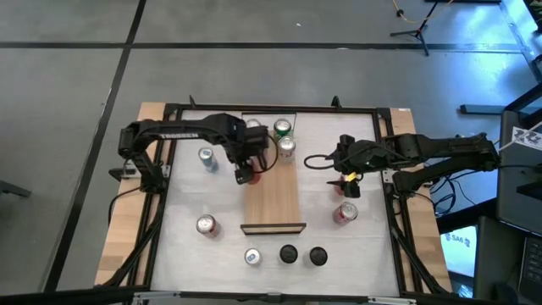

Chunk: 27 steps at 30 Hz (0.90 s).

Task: Place canned beverage on shelf
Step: Put the left black soda can on the shelf

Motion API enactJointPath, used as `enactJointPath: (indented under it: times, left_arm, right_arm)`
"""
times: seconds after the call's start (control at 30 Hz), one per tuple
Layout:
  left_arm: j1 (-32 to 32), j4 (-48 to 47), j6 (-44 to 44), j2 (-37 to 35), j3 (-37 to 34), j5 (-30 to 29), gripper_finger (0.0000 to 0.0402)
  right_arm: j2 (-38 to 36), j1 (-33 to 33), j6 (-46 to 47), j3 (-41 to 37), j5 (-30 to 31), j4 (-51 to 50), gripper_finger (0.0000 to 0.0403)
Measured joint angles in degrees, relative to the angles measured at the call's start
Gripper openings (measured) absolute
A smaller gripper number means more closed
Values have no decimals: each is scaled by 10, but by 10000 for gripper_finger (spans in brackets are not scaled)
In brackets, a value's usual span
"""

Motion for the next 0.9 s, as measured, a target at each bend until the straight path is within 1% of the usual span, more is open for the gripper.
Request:
enactJointPath:
  times: [0.43, 0.7, 0.9]
  left_arm:
    - [6, 21, 38, 35, 0, -18, 283]
    - [6, 29, 75, 37, 0, -29, 283]
    - [-5, 27, 151, 37, 0, -33, 283]
  right_arm:
    - [0, 0, 0, 0, 0, 0, 356]
    - [0, 0, 0, 0, 0, -1, 356]
    - [0, 0, 0, 0, 0, -1, 356]
